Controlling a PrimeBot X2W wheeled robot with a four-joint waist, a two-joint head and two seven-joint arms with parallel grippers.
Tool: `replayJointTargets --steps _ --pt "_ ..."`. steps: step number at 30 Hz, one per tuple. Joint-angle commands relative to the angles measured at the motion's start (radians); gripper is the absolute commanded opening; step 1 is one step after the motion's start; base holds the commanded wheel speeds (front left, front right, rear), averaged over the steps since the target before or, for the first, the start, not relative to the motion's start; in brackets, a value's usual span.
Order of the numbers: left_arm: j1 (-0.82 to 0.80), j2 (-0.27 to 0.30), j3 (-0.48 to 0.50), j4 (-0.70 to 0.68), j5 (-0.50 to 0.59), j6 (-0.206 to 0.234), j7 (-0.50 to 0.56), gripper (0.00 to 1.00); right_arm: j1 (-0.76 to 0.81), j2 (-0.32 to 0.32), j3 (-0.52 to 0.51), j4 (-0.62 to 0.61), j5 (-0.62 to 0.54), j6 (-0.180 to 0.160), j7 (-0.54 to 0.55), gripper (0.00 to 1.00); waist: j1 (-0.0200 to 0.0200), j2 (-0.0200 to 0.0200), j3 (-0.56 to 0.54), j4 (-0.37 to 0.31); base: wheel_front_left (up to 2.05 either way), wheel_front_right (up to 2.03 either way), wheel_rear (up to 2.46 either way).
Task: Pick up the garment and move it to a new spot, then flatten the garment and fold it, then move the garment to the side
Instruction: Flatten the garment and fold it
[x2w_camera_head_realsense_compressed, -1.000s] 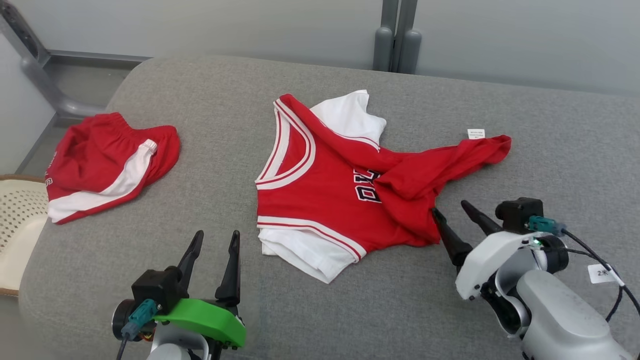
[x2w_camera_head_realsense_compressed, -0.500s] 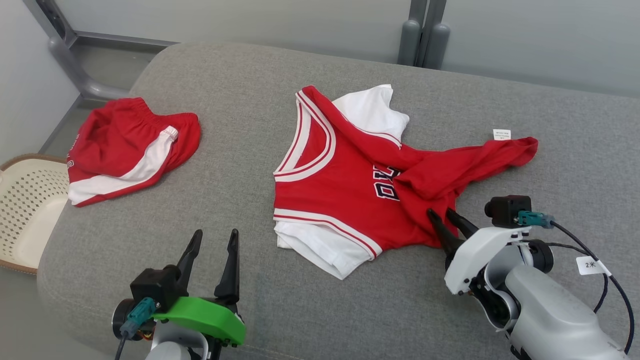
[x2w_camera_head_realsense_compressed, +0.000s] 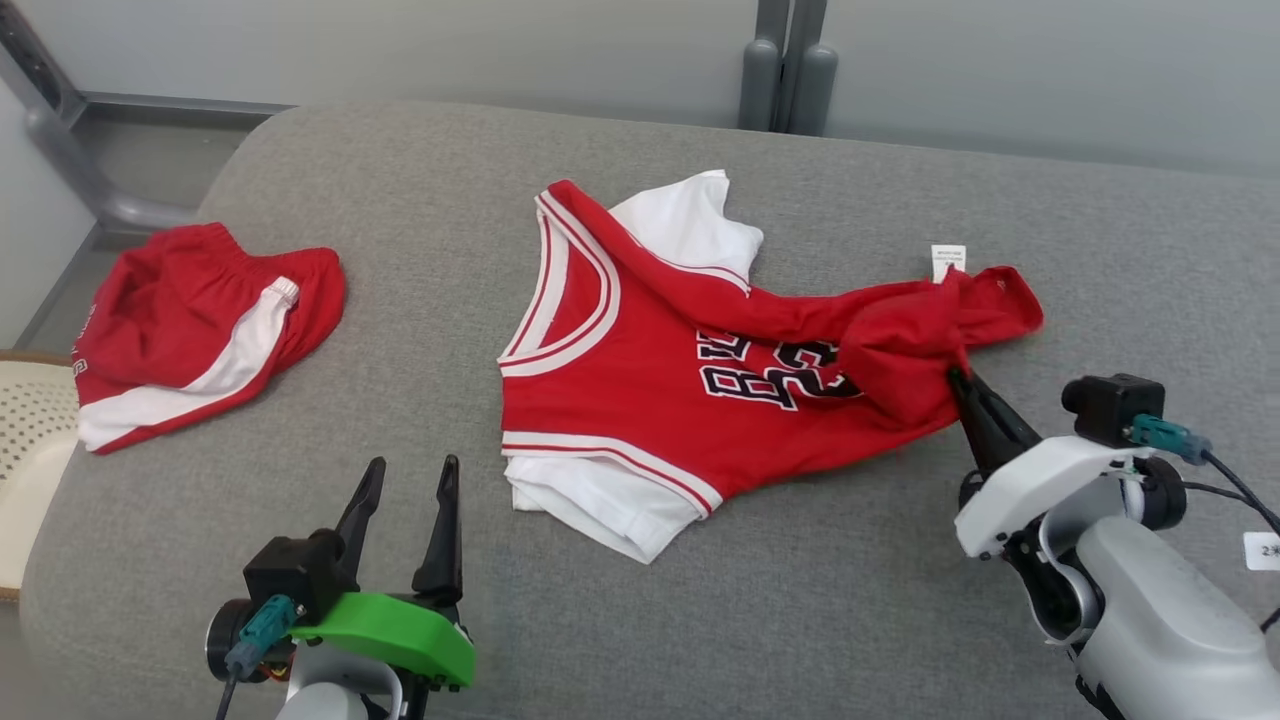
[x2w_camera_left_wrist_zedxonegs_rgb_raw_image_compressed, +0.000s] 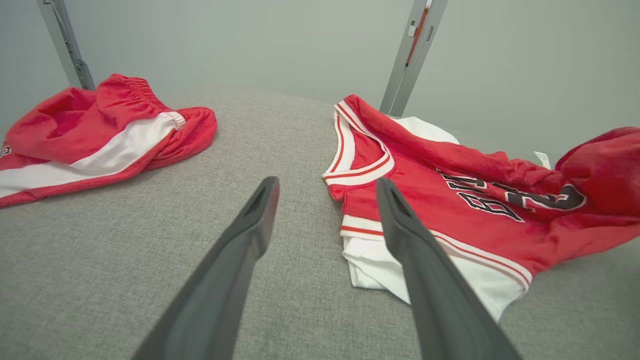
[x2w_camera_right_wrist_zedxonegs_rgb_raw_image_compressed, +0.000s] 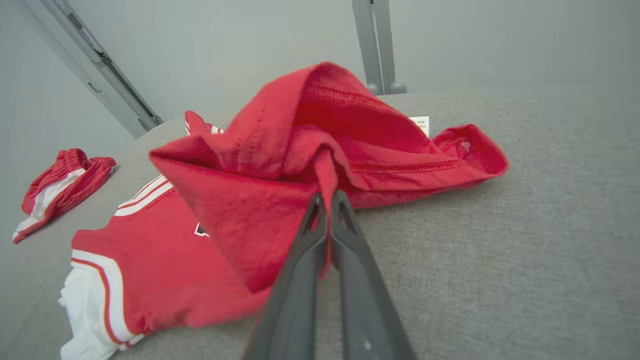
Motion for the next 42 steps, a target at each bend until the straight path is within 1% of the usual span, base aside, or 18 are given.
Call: replayJointTargets --steps 1,6,10,16,20,21,22,23,25,28,32,35,38,42 --pt "0.008 0.008 0.0 -0.005 -0.002 0.002 -0.003 1.0 0.032 -0.01 -0.036 -0.031 -0.023 0.0 -0.007 0.0 0.0 0.0 -0.012 -0.045 0.0 0.0 0.0" --pt "0.014 0.012 -0.002 -0.012 -0.004 0.007 0.001 1.0 0.132 -0.01 -0.15 -0.129 -0.09 0.0 -0.007 0.0 0.0 0.0 -0.016 -0.107 0.0 0.0 0.0" --pt "0.017 0.019 -0.001 -0.019 -0.006 0.009 0.003 1.0 0.211 -0.003 -0.231 -0.176 -0.131 0.0 0.002 0.0 0.0 0.0 -0.014 -0.155 0.0 0.0 0.0" --pt "0.007 0.022 -0.005 -0.026 -0.01 0.01 0.005 1.0 0.31 0.062 -0.378 -0.225 -0.166 0.0 0.103 0.0 0.0 0.0 0.001 -0.218 0.0 0.0 0.0" --pt "-0.007 0.025 -0.007 -0.028 -0.011 0.011 0.005 1.0 0.366 0.109 -0.452 -0.261 -0.183 0.0 0.205 0.0 0.0 0.0 0.016 -0.241 0.0 0.0 0.0" --pt "-0.01 0.027 -0.008 -0.028 -0.01 0.013 0.004 1.0 0.382 0.117 -0.469 -0.272 -0.198 0.0 0.241 0.18 0.0 0.0 0.02 -0.245 0.0 0.0 0.0" --pt "-0.012 0.027 -0.009 -0.029 -0.01 0.013 0.004 1.0 0.388 0.123 -0.483 -0.287 -0.208 0.0 0.259 0.45 0.0 0.0 0.024 -0.248 0.0 0.0 0.0" --pt "-0.015 0.028 -0.009 -0.029 -0.01 0.013 0.004 1.0 0.391 0.133 -0.501 -0.309 -0.218 0.0 0.278 1.0 0.0 0.0 0.028 -0.251 0.0 0.0 0.0" --pt "-0.021 0.03 -0.011 -0.028 -0.011 0.011 0.004 1.0 0.405 0.15 -0.521 -0.35 -0.235 0.0 0.306 1.0 0.0 0.0 0.033 -0.253 0.0 0.0 0.0" --pt "-0.027 0.033 -0.011 -0.025 -0.012 0.008 0.003 1.0 0.414 0.163 -0.545 -0.433 -0.25 0.0 0.314 1.0 0.0 0.0 0.034 -0.251 0.0 0.0 0.0" --pt "-0.027 0.036 -0.013 -0.022 -0.013 0.011 0.002 1.0 0.419 0.165 -0.572 -0.542 -0.272 0.0 0.291 1.0 0.0 0.0 0.027 -0.238 0.0 0.0 0.0" --pt "-0.027 0.037 -0.017 -0.019 -0.014 0.011 0.003 1.0 0.409 0.162 -0.59 -0.601 -0.301 0.0 0.239 1.0 0.0 0.0 0.019 -0.224 0.0 0.0 0.0" --pt "-0.027 0.036 -0.022 -0.02 -0.014 0.013 0.008 1.0 0.395 0.161 -0.596 -0.62 -0.324 0.0 0.177 1.0 0.0 0.0 0.014 -0.212 0.0 0.0 0.0" --pt "-0.026 0.035 -0.032 -0.021 -0.014 0.013 0.014 1.0 0.384 0.164 -0.579 -0.595 -0.338 0.0 0.116 1.0 0.0 0.0 0.007 -0.2 0.0 0.0 0.0"
